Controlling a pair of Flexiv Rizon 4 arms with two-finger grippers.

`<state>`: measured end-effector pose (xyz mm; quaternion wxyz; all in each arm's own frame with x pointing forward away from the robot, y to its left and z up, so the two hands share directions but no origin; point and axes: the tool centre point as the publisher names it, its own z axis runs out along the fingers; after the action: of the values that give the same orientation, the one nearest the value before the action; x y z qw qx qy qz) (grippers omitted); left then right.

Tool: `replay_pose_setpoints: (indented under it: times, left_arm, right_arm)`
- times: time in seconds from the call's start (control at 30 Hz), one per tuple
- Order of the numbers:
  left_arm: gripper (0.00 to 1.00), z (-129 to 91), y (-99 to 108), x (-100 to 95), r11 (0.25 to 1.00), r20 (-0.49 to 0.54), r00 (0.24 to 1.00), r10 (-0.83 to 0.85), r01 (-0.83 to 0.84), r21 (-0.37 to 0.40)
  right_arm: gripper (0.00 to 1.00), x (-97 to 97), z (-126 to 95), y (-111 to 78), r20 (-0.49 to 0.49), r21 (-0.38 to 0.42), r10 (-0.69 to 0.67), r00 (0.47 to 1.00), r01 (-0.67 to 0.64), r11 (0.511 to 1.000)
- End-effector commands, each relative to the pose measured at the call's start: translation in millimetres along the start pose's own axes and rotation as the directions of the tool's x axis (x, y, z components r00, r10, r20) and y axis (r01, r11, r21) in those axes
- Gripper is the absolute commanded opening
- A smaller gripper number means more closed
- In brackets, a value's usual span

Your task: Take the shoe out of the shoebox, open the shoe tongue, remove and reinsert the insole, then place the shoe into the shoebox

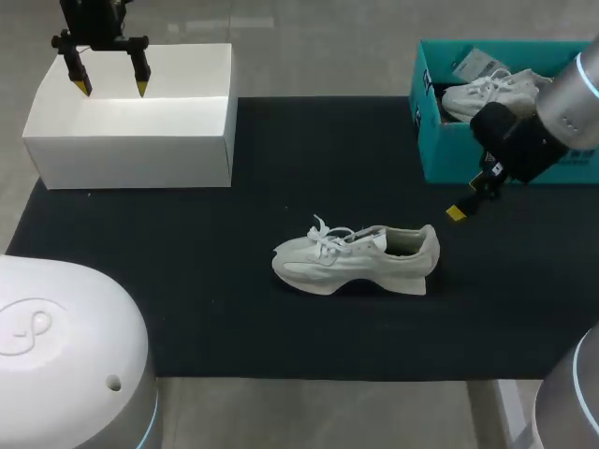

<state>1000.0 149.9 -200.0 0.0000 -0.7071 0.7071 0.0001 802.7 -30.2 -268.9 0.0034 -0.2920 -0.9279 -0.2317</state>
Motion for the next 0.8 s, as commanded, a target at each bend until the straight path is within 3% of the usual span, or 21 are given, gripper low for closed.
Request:
replay_pose_setpoints:
  times: [0.03,0.2,0.23,0.8]
  left_arm:
    - [1.00,0.0,0.0,0.0,1.000,0.000,1.000,0.000,0.000,0.000]
    - [1.00,0.0,0.0,0.0,1.000,0.000,1.000,0.000,0.000,0.000]
    - [1.00,0.0,0.0,0.0,1.000,0.000,1.000,0.000,0.000,0.000]
    - [1.00,0.0,0.0,0.0,1.000,0.000,1.000,0.000,0.000,0.000]
  right_arm:
    - [1.00,-10.1,10.5,-12.5,-0.117,-0.080,-0.315,0.942,0.307,0.948]
    - [1.00,-20.9,18.4,-11.3,-0.067,-0.061,-0.451,0.890,0.448,0.892]
    - [1.00,-25.1,21.7,-12.9,-0.067,0.002,-0.419,0.906,0.420,0.908]
    - [1.00,-25.1,21.7,-12.9,-0.067,0.002,-0.419,0.906,0.420,0.908]
